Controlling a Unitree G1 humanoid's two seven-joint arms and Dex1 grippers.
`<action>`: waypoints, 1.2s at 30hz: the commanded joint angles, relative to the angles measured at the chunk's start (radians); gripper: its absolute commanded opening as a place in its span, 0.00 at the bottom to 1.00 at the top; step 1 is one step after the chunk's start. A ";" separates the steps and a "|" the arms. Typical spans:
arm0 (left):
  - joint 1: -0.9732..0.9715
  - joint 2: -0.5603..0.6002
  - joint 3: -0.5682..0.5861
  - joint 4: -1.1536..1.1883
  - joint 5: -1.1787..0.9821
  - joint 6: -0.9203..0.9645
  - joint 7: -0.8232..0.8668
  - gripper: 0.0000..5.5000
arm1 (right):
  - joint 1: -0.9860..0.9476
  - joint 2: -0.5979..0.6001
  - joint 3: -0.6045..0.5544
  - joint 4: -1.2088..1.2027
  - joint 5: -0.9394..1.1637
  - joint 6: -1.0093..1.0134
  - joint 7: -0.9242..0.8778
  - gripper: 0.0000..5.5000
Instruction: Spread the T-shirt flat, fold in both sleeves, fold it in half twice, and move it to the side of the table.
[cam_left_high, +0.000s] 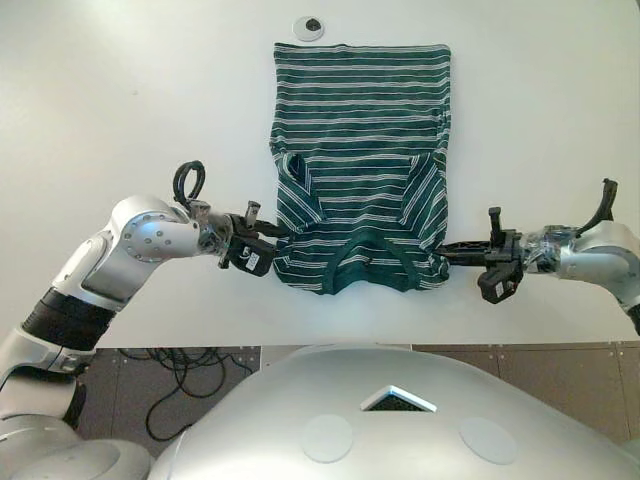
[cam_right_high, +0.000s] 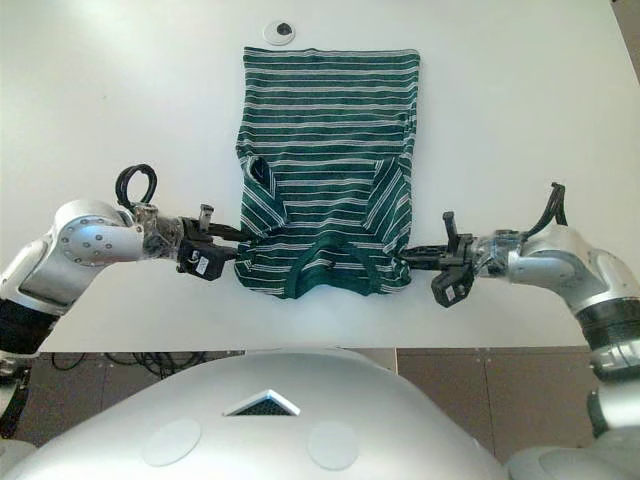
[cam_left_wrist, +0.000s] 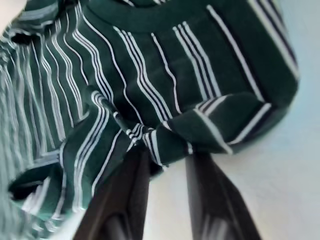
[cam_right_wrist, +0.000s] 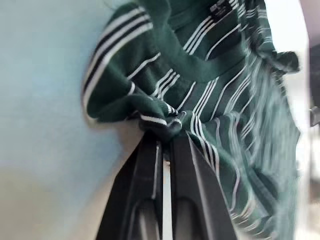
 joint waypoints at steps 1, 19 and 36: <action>0.128 0.090 -0.006 -0.047 -0.082 0.196 -0.134 0.09 | 0.122 -0.119 0.061 -0.185 0.160 0.238 0.182 0.00; -0.241 -0.152 0.358 0.096 -0.863 1.078 0.002 0.01 | -0.352 0.226 -0.207 -0.114 0.965 1.570 0.170 0.00; -0.769 -0.524 0.458 1.124 -0.576 0.865 0.393 0.05 | -0.839 0.596 -0.315 0.830 0.540 1.382 -0.064 0.00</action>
